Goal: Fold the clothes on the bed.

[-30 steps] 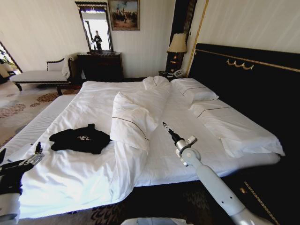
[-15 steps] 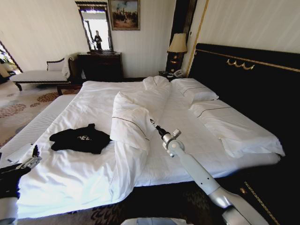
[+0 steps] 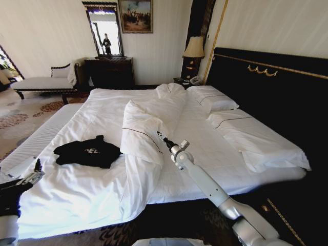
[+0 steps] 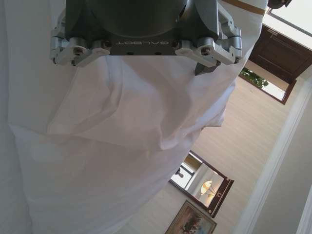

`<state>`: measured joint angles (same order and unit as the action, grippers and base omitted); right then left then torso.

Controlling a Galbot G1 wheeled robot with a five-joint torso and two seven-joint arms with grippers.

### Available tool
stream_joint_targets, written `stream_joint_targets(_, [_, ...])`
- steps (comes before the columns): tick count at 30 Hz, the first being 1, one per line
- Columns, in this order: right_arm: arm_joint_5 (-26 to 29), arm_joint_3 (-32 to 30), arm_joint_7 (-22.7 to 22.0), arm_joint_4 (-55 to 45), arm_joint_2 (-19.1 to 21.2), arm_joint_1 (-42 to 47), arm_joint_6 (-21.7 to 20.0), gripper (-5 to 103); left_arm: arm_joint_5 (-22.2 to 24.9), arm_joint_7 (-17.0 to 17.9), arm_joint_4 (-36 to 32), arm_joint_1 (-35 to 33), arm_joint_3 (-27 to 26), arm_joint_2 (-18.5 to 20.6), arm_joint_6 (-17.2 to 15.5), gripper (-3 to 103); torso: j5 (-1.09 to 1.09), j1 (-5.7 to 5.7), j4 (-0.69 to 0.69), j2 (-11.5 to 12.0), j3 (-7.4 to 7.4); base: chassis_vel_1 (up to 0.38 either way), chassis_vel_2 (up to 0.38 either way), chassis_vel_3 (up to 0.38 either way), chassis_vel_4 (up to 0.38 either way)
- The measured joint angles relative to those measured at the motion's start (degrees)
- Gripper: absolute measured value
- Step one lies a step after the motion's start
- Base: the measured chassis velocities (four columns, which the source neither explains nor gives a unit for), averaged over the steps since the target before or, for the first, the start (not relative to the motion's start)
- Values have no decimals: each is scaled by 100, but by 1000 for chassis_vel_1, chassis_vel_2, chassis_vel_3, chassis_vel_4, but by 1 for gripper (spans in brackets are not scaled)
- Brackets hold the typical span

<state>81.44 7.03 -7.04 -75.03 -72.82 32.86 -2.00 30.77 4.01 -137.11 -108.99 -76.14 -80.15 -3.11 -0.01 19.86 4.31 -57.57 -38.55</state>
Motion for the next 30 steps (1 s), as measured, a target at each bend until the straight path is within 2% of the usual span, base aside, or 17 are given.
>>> stream_joint_targets(2, [-10, 7, 25, 48, -23, -20, 0, 101, 0, 0, 1, -1, 0, -6, 0, 100, 0, 0, 0, 0, 0, 0, 0, 0, 0])
stream_joint_targets(6, [-54, 15, 104, 116, -48, -45, 38, 80, 0, 2, 12, 4, 0, -13, 2, 100, 1, 0, 0, 0, 0, 0, 0, 0, 0])
stream_joint_targets(8, [-63, 13, 110, 116, -49, -45, 49, 80, 0, 3, 16, 8, 0, -15, 3, 100, 1, 0, 0, 0, 0, 0, 0, 0, 0])
stream_joint_targets(12, [-153, 2, 132, 114, -37, -28, 142, 59, -15, 5, 31, 30, 37, -35, 9, 100, 1, 0, 0, 0, 0, 0, 0, 0, 0])
stream_joint_targets(15, [-184, -10, 134, 115, -28, -23, 179, 54, -31, 5, 33, 38, 65, -47, 10, 100, 1, 0, 0, 0, 0, 0, 0, 0, 0])
stream_joint_targets(18, [-202, -58, 133, 123, -25, -15, 248, 37, -53, 6, 40, 45, 93, -58, 16, 100, 1, 0, 0, 0, 0, 0, 0, 0, 0])
stream_joint_targets(21, [-219, -92, 128, 116, -26, 2, 315, 32, -57, 6, 47, 48, 98, -57, 23, 100, 1, 0, 0, 0, 0, 0, 0, 0, 0])
stream_joint_targets(24, [-278, -134, 105, 27, -25, 62, 426, 15, -58, 6, 57, 54, 105, -55, 27, 100, 1, 0, 0, 0, 0, 0, 0, 0, 0])
stream_joint_targets(26, [-302, -157, 84, -26, -21, 97, 462, 15, -58, 6, 59, 61, 114, -55, 28, 100, 1, 0, 0, 0, 0, 0, 0, 0, 0])
stream_joint_targets(28, [-318, -218, 27, -139, -6, 167, 506, 5, -64, 6, 64, 75, 136, -56, 29, 100, 1, 0, 0, 0, 0, 0, 0, 0, 0])
stream_joint_targets(30, [-354, -291, -14, -260, 25, 256, 537, 1, -76, 6, 68, 92, 168, -58, 31, 100, 1, 0, -1, 0, 0, 0, 0, 0, 0])
